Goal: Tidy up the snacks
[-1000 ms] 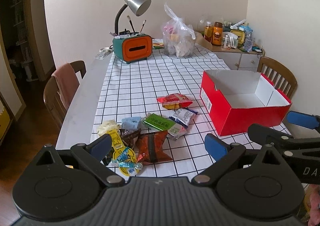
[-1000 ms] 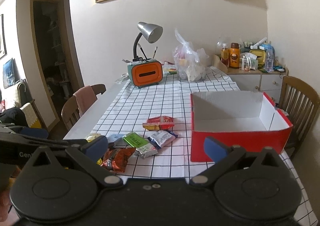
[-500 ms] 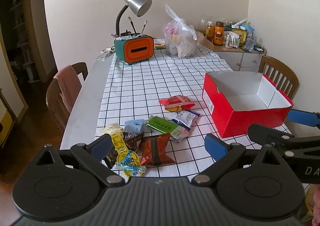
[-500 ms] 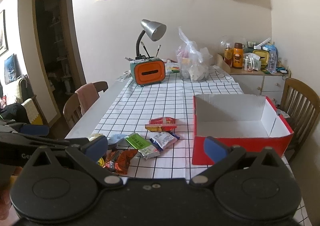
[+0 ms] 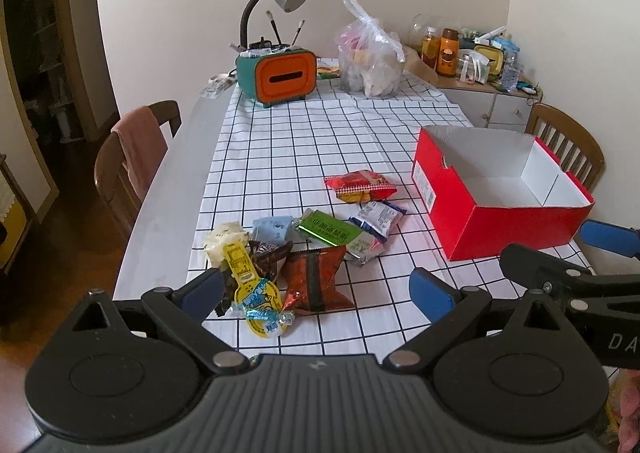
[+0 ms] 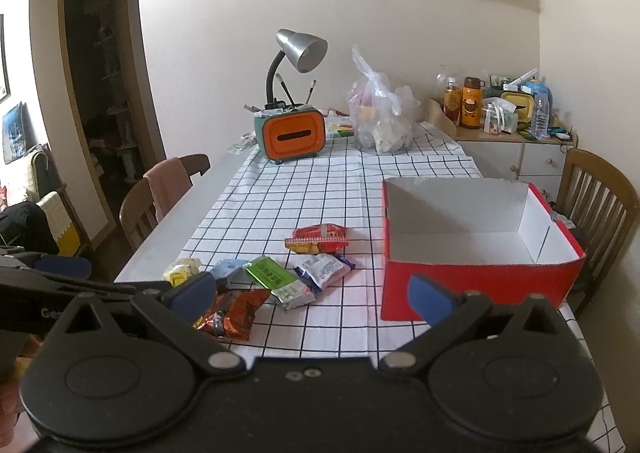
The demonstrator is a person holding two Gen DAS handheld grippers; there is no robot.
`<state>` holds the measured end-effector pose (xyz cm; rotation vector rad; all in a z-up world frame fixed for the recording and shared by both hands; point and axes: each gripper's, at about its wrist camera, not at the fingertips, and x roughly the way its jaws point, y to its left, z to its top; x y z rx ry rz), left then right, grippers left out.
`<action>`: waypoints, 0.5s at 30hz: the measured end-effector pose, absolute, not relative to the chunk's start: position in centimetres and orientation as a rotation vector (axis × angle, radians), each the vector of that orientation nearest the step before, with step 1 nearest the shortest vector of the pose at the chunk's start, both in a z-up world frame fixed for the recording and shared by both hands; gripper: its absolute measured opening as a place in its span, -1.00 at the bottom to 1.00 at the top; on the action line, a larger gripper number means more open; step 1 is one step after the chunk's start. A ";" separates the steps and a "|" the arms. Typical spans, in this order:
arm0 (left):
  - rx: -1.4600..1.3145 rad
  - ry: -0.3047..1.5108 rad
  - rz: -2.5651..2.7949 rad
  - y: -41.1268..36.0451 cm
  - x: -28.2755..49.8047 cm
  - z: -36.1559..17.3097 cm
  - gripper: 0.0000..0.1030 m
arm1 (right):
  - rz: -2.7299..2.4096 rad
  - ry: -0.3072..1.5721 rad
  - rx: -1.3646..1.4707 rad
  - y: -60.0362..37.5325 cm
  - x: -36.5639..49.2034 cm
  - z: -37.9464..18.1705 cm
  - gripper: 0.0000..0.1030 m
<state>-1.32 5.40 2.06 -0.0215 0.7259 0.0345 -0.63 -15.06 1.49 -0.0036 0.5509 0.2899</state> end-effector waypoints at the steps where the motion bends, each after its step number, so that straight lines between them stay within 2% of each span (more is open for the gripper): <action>1: -0.022 0.728 0.037 5.5 -1.3 2.0 0.94 | 0.293 0.555 -0.002 -15.0 -0.5 1.5 0.99; 15: -0.069 0.778 0.061 7.8 -0.5 0.2 0.94 | 0.360 0.618 -0.019 -13.5 1.0 0.2 0.99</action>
